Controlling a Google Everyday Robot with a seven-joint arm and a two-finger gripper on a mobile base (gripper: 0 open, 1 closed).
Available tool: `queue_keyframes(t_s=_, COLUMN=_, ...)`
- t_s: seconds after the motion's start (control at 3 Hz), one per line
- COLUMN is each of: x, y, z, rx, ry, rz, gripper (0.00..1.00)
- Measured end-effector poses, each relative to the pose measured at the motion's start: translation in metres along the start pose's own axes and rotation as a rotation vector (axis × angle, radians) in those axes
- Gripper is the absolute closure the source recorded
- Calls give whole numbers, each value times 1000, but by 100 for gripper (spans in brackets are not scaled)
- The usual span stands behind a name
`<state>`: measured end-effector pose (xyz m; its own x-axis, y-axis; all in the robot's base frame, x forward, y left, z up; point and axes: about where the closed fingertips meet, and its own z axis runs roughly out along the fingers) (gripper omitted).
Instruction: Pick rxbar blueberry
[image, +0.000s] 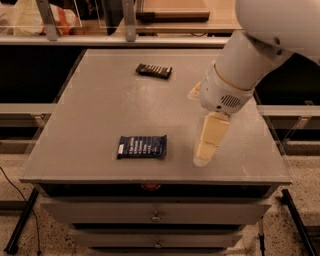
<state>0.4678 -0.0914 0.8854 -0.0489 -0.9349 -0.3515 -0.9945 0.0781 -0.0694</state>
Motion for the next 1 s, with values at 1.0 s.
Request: queue_keyframes(t_s=1.0, x=-79, y=6, z=71, rx=-79, ry=-188, rz=-86, gripper=0)
